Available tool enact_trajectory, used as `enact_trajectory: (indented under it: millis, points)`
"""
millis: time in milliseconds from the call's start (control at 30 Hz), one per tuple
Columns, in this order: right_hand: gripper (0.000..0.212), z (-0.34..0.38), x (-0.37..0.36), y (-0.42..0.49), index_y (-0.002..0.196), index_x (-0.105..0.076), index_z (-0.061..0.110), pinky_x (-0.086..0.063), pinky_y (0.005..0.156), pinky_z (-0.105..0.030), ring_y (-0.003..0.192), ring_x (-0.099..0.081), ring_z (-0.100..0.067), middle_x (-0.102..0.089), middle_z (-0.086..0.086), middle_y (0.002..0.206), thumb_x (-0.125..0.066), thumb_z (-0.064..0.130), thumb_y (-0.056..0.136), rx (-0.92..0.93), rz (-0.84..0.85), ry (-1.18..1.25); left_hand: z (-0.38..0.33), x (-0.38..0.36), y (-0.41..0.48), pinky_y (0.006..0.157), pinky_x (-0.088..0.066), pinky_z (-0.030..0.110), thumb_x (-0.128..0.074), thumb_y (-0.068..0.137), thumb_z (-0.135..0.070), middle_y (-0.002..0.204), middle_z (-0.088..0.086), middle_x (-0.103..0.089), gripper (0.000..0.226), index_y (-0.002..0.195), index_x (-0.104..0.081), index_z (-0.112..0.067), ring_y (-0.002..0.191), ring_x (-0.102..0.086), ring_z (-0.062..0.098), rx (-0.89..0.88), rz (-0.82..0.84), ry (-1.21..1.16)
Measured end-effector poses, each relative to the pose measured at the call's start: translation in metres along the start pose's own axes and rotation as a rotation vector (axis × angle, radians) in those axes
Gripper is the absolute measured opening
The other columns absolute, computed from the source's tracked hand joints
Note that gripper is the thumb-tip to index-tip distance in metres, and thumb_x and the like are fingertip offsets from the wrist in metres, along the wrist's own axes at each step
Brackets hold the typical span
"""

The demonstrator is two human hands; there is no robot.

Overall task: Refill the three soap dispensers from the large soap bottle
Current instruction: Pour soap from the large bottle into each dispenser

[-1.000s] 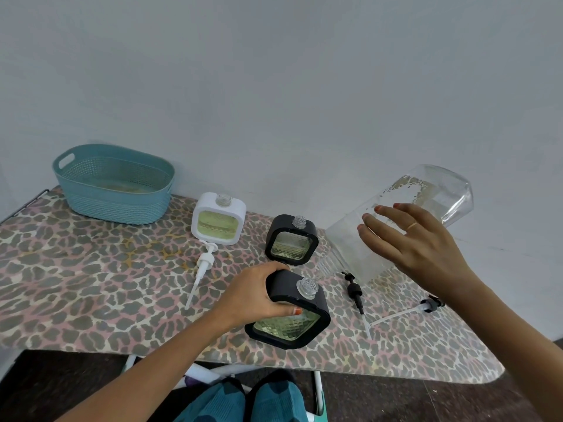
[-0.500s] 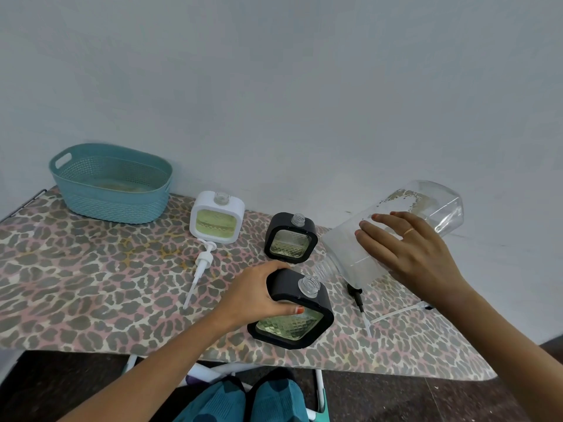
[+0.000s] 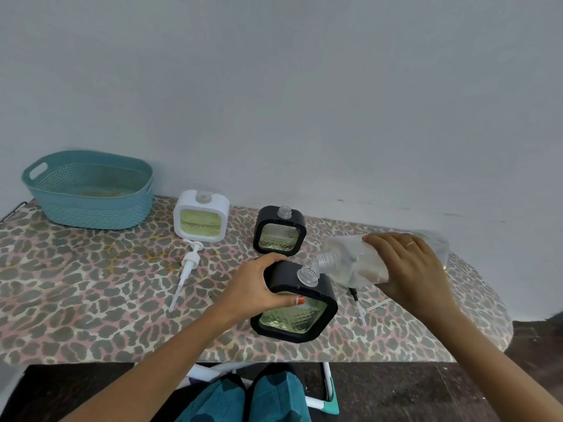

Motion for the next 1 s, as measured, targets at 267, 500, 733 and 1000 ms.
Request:
enact_trajectory:
  millis: [267, 500, 733, 1000]
  points:
    - [0.073, -0.028, -0.014, -0.034, 0.115, -0.053, 0.004, -0.040, 0.067, -0.029, 0.087, -0.057, -0.020, -0.062, -0.006, 0.103, -0.083, 0.038, 0.057, -0.610, 0.077, 0.468, -0.010, -0.032, 0.041, 0.088, -0.053, 0.030, -0.087, 0.049, -0.041, 0.103, -0.008, -0.066, 0.061, 0.101, -0.055, -0.035, 0.096, -0.063, 0.006, 0.010, -0.024, -0.028]
    - [0.068, -0.081, -0.051, -0.052, 0.115, -0.046, 0.012, -0.037, 0.084, -0.027, 0.100, -0.041, -0.013, -0.041, -0.001, 0.108, -0.084, 0.022, 0.059, -0.969, 0.017, 0.819, -0.024, -0.064, 0.103, 0.073, -0.047, 0.004, -0.083, 0.061, -0.018, 0.098, -0.019, -0.060, 0.051, 0.100, -0.053, -0.034, 0.086, -0.058, -0.013, 0.027, -0.063, -0.106]
    - [0.077, -0.120, -0.094, -0.057, 0.129, -0.041, 0.014, -0.044, 0.084, -0.027, 0.104, -0.050, -0.016, -0.051, 0.002, 0.117, -0.082, 0.012, 0.064, -1.106, -0.043, 1.044, -0.023, -0.087, 0.169, 0.071, -0.049, 0.007, -0.082, 0.061, -0.011, 0.095, -0.012, -0.060, 0.052, 0.103, -0.054, -0.023, 0.089, -0.059, 0.001, 0.033, -0.124, -0.157]
    - [0.076, -0.145, -0.135, -0.064, 0.136, -0.040, 0.012, -0.042, 0.089, -0.027, 0.116, -0.051, -0.017, -0.053, -0.003, 0.130, -0.077, 0.014, 0.071, -1.056, 0.001, 1.055, 0.011, -0.106, 0.210, 0.088, -0.051, 0.033, -0.083, 0.061, -0.012, 0.107, 0.003, -0.062, 0.054, 0.106, -0.054, -0.021, 0.101, -0.060, 0.019, 0.113, -0.174, -0.170]
Point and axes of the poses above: each hand's wrist, its own y-axis towards the middle knuckle, its own x-axis out of the back of the hand, z = x × y, the point moved 1 cm from there along y, towards the middle knuckle
